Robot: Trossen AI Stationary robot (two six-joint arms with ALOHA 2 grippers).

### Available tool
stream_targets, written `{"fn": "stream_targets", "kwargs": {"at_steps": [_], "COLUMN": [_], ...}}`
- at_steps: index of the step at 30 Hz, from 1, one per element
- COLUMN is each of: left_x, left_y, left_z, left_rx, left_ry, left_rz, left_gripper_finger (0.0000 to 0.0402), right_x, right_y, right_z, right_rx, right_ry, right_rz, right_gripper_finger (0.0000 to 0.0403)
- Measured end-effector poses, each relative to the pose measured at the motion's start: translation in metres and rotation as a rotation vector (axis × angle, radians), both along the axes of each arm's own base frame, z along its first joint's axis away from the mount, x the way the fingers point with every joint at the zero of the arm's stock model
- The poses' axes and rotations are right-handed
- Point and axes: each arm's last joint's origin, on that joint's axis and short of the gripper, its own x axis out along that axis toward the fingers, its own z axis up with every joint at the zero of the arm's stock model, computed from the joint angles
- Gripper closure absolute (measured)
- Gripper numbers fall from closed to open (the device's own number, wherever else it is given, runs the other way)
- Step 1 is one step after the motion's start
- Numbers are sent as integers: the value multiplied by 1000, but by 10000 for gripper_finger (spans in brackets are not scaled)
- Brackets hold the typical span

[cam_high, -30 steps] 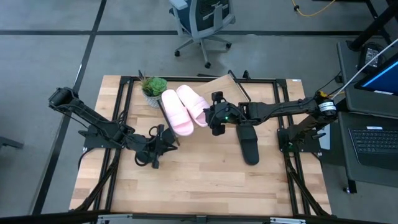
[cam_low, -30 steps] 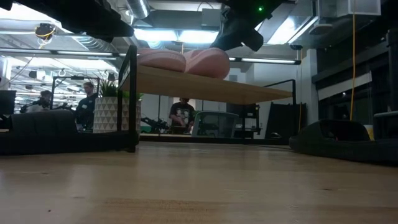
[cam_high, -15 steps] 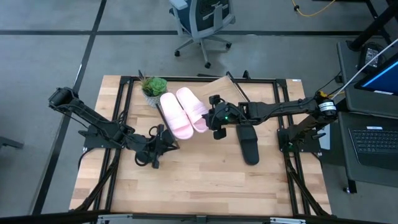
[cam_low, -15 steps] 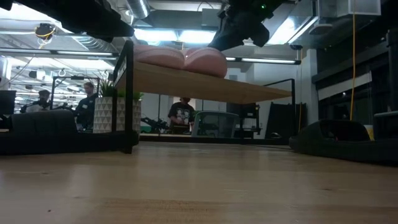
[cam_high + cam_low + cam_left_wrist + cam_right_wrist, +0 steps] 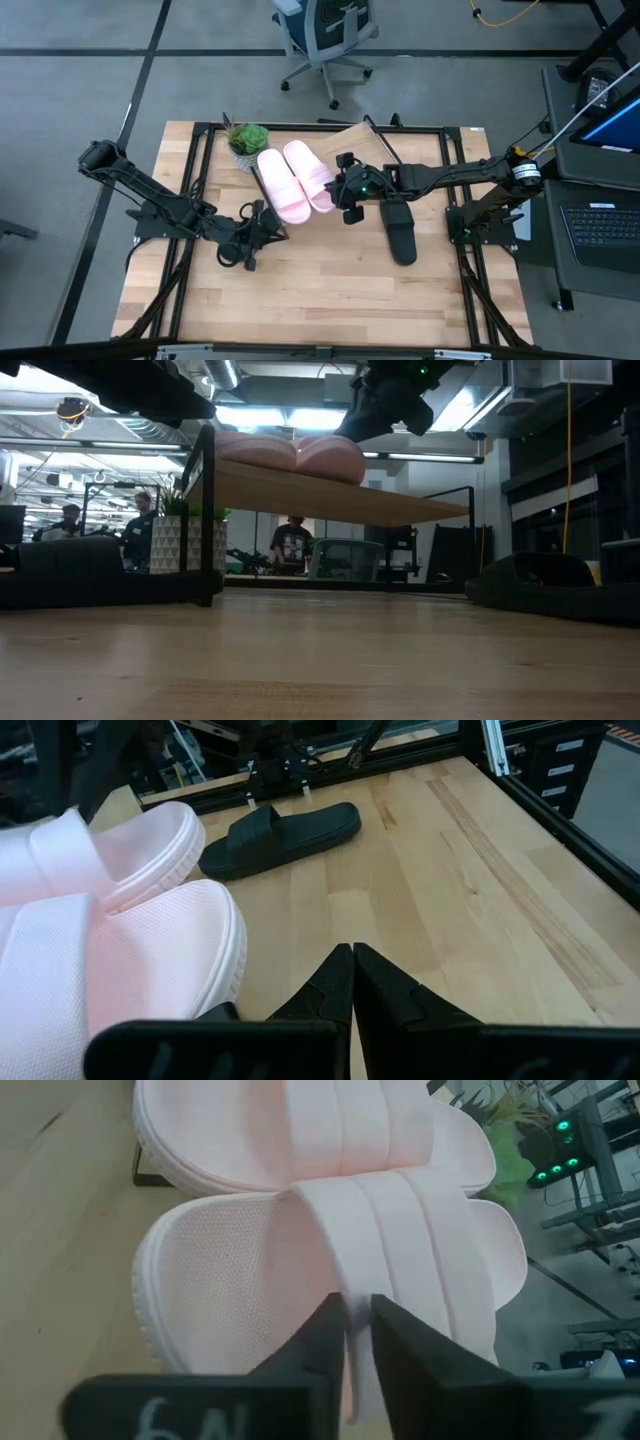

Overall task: Pick and place slides into the shelf
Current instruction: Put the pink slide on the shelf, then put the left black slide on the shelf

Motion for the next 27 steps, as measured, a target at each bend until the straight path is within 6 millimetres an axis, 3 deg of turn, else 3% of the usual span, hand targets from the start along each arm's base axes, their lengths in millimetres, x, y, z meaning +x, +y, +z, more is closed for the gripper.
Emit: {"fn": "stream_targets", "kwargs": {"at_steps": [14, 22, 27], "left_x": [0, 0, 0], "left_y": [0, 0, 0], "left_z": [0, 0, 0], "left_rx": [0, 0, 0], "left_ry": [0, 0, 0], "left_rz": [0, 0, 0], "left_gripper_finger": [397, 397, 397], "right_x": [-3, -21, -25], "right_y": [0, -1, -1], "right_z": [7, 34, 38], "right_rx": [-1, -25, 48], "right_ry": [-27, -115, -141], "right_rz": [-2, -54, -106], "right_gripper_finger": [226, 210, 210]}}
